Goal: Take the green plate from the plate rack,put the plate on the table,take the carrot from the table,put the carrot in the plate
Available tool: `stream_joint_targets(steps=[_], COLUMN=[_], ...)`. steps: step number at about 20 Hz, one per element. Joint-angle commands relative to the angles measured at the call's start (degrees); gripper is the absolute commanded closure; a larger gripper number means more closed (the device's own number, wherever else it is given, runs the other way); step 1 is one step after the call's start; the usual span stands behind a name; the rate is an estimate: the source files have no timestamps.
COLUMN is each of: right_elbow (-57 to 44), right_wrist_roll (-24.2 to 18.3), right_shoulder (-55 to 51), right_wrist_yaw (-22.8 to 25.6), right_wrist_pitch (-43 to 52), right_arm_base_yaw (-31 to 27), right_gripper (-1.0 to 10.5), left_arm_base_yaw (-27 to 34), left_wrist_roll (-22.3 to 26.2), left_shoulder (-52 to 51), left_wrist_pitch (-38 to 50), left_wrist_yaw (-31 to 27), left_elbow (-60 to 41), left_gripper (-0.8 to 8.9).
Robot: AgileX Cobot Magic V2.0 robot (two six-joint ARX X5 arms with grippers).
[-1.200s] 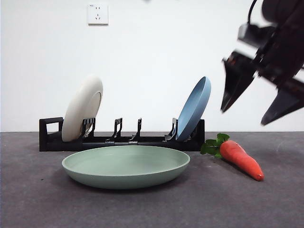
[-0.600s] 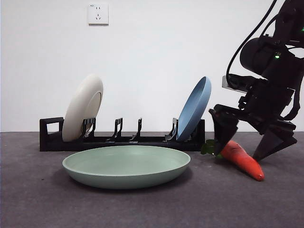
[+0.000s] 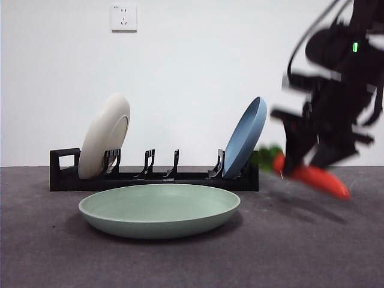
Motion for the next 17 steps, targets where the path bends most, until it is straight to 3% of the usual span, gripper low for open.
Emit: stream_joint_targets(steps=[1,7,10,17], right_elbow=[0.04,0.04,0.04,0.07], right_wrist_roll=[1.84,6.51,8.07,9.33], right_shoulder=[-4.9,-5.46,-0.68,13.27], right_wrist_yaw=[-0.07,0.33,3.69,6.14], right_wrist_pitch=[0.79,9.88,17.38,26.67], right_arm_base_yaw=[3.17,16.52,22.91,27.32], right_gripper=[9.6,9.6,9.6,9.6], left_arm_base_yaw=[-0.15,-0.17,-0.17,-0.17], left_wrist_roll=[-0.13,0.07,0.07,0.04], left_shoulder=[-0.17,-0.17,-0.17,-0.17], left_wrist_pitch=[-0.85,-1.64,-1.9,-3.96], left_wrist_yaw=[-0.13,-0.09,-0.02,0.02], left_elbow=[-0.02,-0.02,-0.02,-0.02], left_gripper=[4.68,4.68,4.68,4.68])
